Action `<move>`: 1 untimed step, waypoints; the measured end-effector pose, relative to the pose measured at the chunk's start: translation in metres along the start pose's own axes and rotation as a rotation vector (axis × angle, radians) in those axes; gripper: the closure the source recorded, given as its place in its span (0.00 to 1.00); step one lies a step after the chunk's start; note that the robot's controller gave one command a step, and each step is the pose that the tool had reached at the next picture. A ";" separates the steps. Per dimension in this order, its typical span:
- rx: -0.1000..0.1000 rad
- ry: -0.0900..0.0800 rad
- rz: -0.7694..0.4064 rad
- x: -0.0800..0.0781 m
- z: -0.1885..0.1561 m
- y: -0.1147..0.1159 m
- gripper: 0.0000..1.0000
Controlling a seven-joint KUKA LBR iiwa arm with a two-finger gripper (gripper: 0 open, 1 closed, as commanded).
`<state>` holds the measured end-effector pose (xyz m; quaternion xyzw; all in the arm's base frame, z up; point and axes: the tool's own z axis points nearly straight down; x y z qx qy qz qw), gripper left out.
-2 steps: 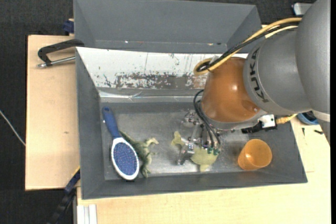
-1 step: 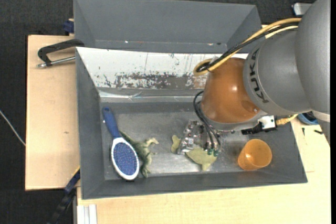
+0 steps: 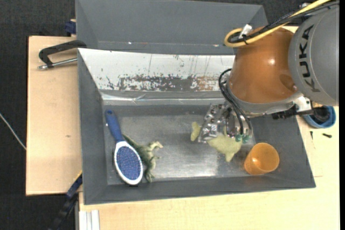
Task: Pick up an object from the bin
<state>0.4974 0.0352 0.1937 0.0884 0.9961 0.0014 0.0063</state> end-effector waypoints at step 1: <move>-0.001 -0.001 0.019 -0.007 -0.068 0.014 1.00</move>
Offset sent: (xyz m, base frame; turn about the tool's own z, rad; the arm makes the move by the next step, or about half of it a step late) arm 0.0059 0.0108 0.0633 0.0206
